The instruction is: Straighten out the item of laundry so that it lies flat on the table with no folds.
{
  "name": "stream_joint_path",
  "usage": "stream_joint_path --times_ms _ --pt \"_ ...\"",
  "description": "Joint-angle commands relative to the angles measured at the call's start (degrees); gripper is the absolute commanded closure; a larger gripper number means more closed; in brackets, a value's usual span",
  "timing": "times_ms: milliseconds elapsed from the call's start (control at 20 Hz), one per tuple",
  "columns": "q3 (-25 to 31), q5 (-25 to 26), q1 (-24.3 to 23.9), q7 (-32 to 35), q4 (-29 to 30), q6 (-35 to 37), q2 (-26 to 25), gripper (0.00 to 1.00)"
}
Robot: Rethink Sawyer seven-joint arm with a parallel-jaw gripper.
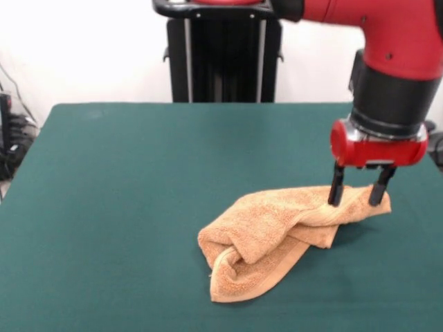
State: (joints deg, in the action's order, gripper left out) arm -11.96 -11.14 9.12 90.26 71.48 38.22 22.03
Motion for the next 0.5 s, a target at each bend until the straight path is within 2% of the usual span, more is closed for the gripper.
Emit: stream_joint_path --times_ms 50,500 --pt "3.22 -1.42 0.64 13.98 7.43 0.68 -0.93 0.00" --pt "5.12 -0.24 -1.21 11.33 12.94 -5.23 0.47 0.00"
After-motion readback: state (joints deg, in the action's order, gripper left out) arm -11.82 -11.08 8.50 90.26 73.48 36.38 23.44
